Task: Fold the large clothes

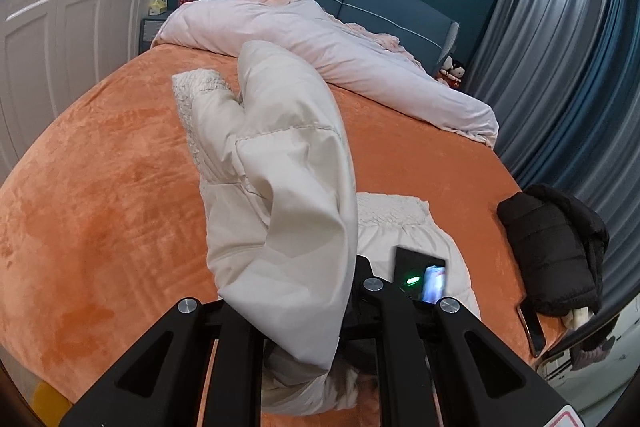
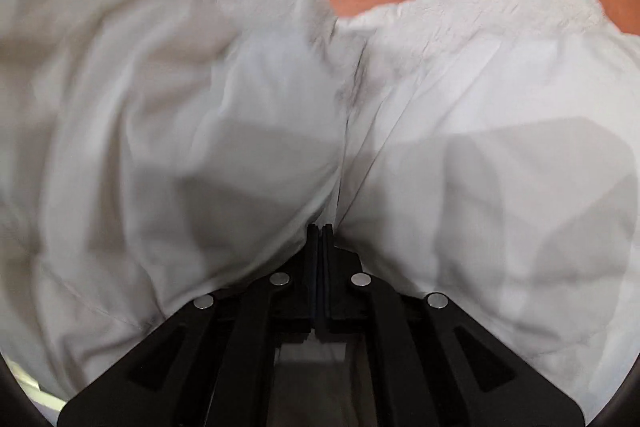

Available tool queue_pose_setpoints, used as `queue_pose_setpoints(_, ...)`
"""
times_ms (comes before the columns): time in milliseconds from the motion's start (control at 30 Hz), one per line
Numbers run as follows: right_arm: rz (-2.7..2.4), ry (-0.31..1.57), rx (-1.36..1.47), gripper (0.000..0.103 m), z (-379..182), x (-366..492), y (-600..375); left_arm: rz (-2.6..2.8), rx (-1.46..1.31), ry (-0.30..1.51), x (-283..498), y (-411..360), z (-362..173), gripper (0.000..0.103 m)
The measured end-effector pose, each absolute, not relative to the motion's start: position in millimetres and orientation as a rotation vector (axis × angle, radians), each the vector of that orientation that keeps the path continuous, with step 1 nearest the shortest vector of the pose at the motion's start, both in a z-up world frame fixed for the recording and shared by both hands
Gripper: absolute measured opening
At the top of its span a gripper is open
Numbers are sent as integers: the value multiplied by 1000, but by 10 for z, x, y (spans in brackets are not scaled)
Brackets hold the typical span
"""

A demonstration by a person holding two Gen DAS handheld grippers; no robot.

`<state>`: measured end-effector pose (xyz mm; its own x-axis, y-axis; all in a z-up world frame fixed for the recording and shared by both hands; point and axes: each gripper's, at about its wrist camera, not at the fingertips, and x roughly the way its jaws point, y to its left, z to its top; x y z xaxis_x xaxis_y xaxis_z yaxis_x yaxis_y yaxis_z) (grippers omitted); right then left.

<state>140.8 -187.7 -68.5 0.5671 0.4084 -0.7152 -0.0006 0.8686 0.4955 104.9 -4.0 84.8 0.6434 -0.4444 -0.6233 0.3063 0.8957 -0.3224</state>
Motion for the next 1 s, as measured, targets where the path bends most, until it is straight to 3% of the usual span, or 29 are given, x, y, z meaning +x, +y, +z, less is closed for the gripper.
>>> queue_pose_setpoints(200,206,889,478,2,-380,1693,-2030,-413,-216,765,1075,17,819,8)
queue_pose_setpoints(433,212,1070,393,0,-778,2258,-1847,-399,-227,780,1097,77,787,8)
queue_pose_setpoints(633,262,992,420,2,-346,1491,-1917,-372,-254,785,1121,264,724,8)
queue_pose_setpoints(867,315,1088,327,0,-854,1079,-1636,-332,-303,822,1123,398,597,8)
queue_pose_setpoints(1000,339,1084,412,2,-573,1008,-1806,-308,-306,806,1077,512,641,7)
